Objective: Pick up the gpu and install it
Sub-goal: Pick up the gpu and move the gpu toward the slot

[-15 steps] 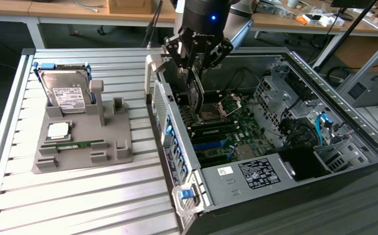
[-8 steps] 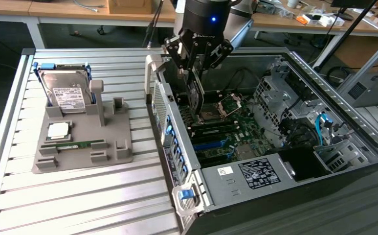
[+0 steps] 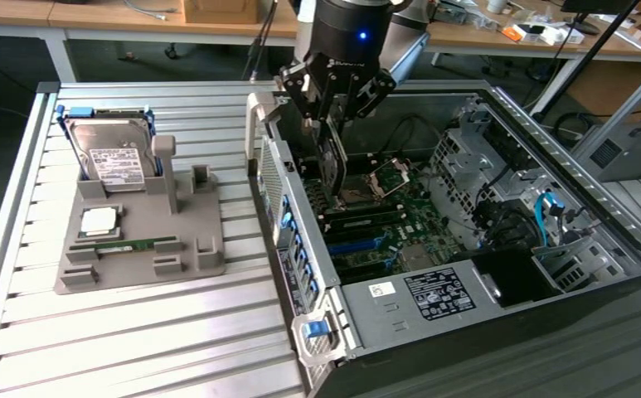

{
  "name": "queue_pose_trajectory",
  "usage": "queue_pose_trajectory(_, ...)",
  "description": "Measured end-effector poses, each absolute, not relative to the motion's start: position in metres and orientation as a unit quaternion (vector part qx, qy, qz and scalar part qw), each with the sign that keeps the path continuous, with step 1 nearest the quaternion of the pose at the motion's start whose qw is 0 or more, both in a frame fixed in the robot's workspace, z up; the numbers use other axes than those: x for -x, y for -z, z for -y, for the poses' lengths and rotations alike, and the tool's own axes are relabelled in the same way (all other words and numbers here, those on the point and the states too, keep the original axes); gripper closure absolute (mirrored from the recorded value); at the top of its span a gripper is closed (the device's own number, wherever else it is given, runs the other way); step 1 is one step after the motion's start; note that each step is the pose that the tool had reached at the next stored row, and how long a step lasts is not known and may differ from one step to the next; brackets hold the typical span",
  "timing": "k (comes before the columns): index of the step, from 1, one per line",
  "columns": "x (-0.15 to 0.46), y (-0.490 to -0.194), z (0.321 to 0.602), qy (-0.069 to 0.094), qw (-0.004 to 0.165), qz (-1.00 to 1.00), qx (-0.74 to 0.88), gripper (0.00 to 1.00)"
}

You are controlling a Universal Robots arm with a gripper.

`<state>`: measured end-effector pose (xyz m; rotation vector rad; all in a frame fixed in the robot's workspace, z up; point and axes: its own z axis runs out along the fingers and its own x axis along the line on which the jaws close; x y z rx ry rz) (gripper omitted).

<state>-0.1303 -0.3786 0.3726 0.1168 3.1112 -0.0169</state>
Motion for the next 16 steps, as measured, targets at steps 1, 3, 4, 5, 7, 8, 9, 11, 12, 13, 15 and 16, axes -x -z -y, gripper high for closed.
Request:
queue_pose_trajectory(1,0.1302,-0.3724,0.3786,0.006,0.014,-0.999,-0.038,0.73)
queue_pose_trajectory(3,0.1299,-0.3718,0.3786,0.006,0.014,-0.999,-0.038,0.73)
queue_pose_trajectory(4,0.1298,-0.3715,0.3787,0.006,0.014,-0.999,-0.037,0.73)
queue_pose_trajectory(5,0.1295,-0.3709,0.3786,0.006,0.014,-0.999,-0.037,0.73)
queue_pose_trajectory(7,0.1291,-0.3702,0.3786,0.006,0.014,-0.999,-0.037,0.73)
queue_pose_trajectory(8,0.1288,-0.3696,0.3787,0.006,0.014,-0.999,-0.037,0.73)
queue_pose_trajectory(9,0.1285,-0.3692,0.3787,0.006,0.014,-0.999,-0.037,0.73)
queue_pose_trajectory(11,0.1275,-0.3682,0.3787,0.006,0.014,-0.999,-0.037,0.73)
queue_pose_trajectory(12,0.1266,-0.3676,0.3787,0.006,0.014,-0.999,-0.037,0.73)
queue_pose_trajectory(13,0.126,-0.3672,0.3787,0.006,0.014,-0.999,-0.038,0.73)
queue_pose_trajectory(15,0.1245,-0.3666,0.3787,0.006,0.014,-0.999,-0.037,0.73)
queue_pose_trajectory(16,0.124,-0.3662,0.3787,0.006,0.014,-0.999,-0.038,0.73)
